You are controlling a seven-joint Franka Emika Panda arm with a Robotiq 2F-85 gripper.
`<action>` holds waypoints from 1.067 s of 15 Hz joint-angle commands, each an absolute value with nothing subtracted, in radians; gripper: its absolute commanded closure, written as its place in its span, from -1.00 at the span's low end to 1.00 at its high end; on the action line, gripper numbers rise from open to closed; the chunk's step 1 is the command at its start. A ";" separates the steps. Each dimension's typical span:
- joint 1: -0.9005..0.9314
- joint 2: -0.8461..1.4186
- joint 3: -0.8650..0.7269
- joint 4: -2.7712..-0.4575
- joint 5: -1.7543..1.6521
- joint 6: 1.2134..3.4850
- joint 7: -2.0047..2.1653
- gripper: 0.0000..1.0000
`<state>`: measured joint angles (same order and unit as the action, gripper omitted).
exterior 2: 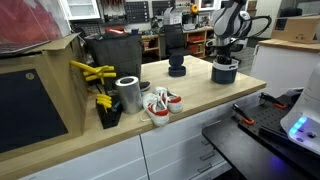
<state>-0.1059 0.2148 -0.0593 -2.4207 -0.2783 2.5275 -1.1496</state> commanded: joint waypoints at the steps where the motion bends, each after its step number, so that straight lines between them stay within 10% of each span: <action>1: -0.097 0.256 -0.066 -2.448 -0.336 2.592 -1.096 0.02; 6: -0.088 0.283 -0.075 -2.465 -0.426 2.615 -1.027 0.18; 7: -0.087 0.286 -0.076 -2.465 -0.442 2.615 -1.017 0.57; 10: -0.089 0.289 -0.076 -2.460 -0.470 2.611 -0.997 0.88; 16: -0.097 0.263 -0.067 -2.458 -0.436 2.596 -1.018 0.89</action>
